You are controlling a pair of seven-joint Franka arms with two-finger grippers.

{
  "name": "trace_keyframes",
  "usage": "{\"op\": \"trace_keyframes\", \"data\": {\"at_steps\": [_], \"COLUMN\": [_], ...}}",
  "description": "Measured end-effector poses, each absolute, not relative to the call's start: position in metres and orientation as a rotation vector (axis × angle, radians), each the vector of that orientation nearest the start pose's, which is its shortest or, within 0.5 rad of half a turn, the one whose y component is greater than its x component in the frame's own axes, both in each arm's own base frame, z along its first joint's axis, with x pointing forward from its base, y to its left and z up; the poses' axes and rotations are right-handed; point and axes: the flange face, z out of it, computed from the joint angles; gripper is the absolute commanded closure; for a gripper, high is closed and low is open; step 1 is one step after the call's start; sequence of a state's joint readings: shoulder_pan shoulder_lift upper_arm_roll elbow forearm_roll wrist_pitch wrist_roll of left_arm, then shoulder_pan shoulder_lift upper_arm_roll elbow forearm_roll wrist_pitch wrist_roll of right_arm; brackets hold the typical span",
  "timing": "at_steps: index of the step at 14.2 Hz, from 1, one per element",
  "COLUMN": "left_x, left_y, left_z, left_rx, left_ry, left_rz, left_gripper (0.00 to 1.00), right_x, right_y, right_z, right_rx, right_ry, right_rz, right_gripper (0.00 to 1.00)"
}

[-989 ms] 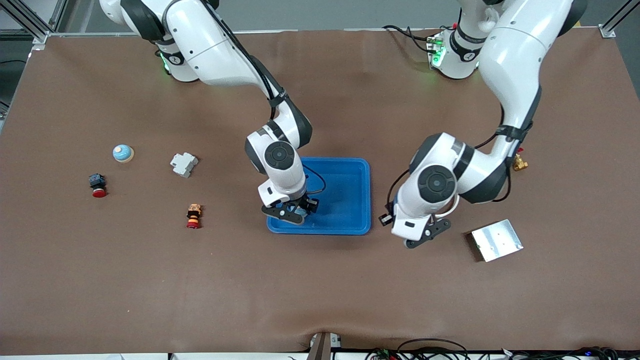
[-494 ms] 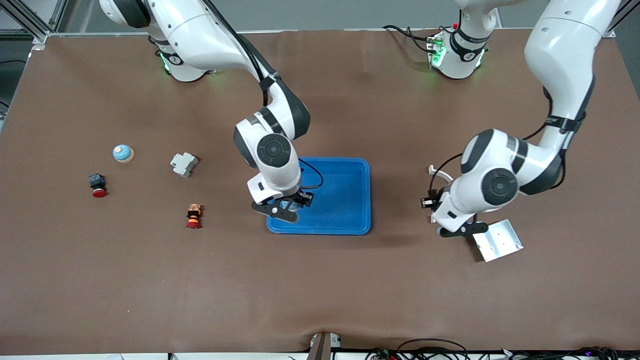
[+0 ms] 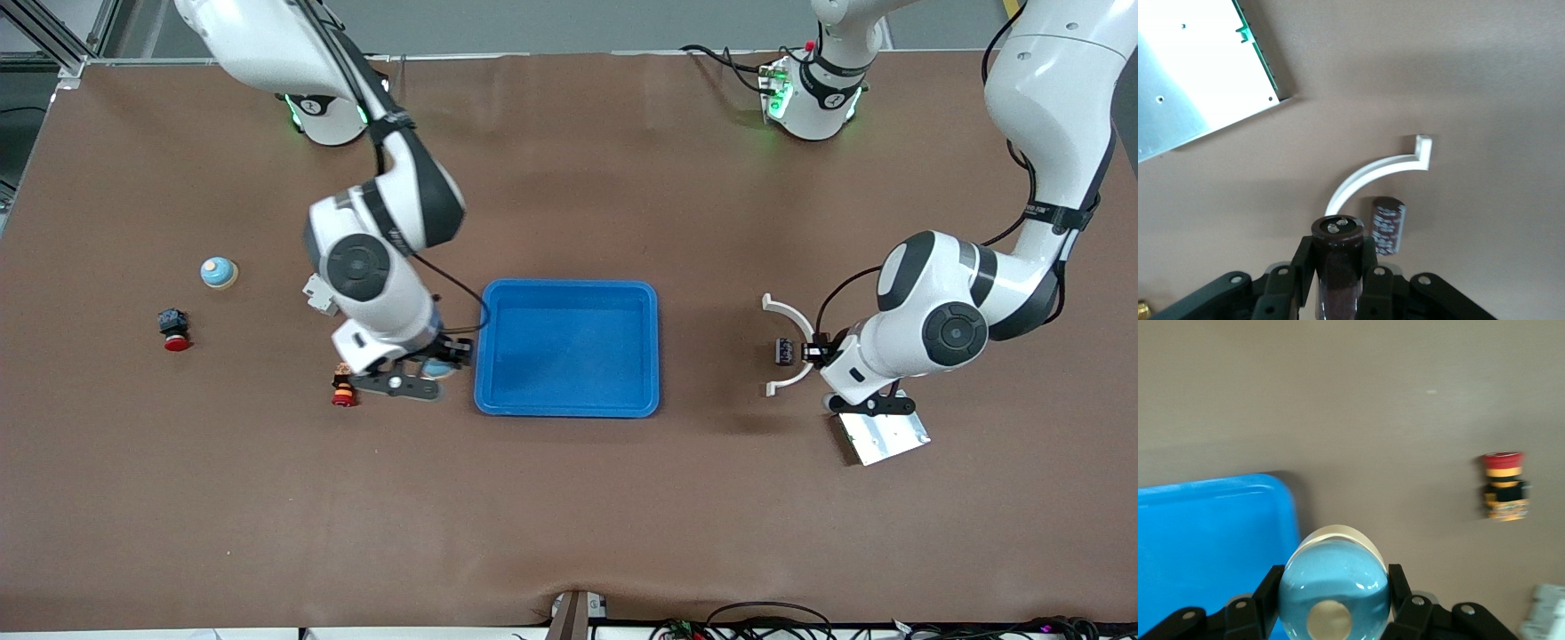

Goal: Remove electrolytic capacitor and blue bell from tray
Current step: 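Lift the capacitor toward the white arc while the right gripper carries the bell, then lower the capacitor beside the white arc and open the left gripper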

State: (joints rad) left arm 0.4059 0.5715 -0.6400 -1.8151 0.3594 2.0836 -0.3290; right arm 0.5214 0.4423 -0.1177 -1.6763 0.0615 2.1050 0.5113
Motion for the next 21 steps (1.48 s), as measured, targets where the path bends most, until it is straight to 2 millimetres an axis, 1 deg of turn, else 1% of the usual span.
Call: {"op": "trace_keyframes", "data": {"at_steps": [3,5,7,10,12,14,16,18,21], "left_x": [0.609,0.602,0.596,0.588,0.584,0.581,0.579,0.578,0.576], "left_y": [-0.094,-0.087,-0.081,-0.08,-0.08,-0.076,-0.066,-0.063,-0.061], "left_z": [0.245,0.233,0.223,0.214,0.21,0.206,0.202,0.2,0.195], "left_rx": [-3.099,-3.073,-3.057,-3.033,-3.02,-3.001,-2.992,-3.001,-3.017], "left_ry": [0.172,0.232,0.274,0.339,0.375,0.412,0.418,0.416,0.412], "left_rz": [0.183,0.125,0.091,0.059,0.039,0.017,0.009,-0.006,-0.011], "left_gripper": [0.97,0.96,0.96,0.96,0.95,0.95,0.95,0.94,0.94], "right_x": [0.602,0.597,0.592,0.587,0.581,0.571,0.56,0.551,0.546], "right_y": [0.202,0.156,0.11,0.042,0.005,-0.021,-0.041,-0.055,-0.069], "right_z": [0.358,0.359,0.352,0.336,0.322,0.302,0.283,0.271,0.256], "right_rx": [-3.137,-3.134,-3.131,-3.12,-3.113,-3.113,-3.117,-3.122,-3.127], "right_ry": [0.098,0.056,0.017,-0.045,-0.077,-0.108,-0.125,-0.133,-0.14], "right_rz": [0.051,0.078,0.116,0.157,0.158,0.125,0.084,0.049,0.036], "right_gripper": [1.0,1.0,1.0,1.0,1.0,1.0,1.0,1.0,1.0]}}
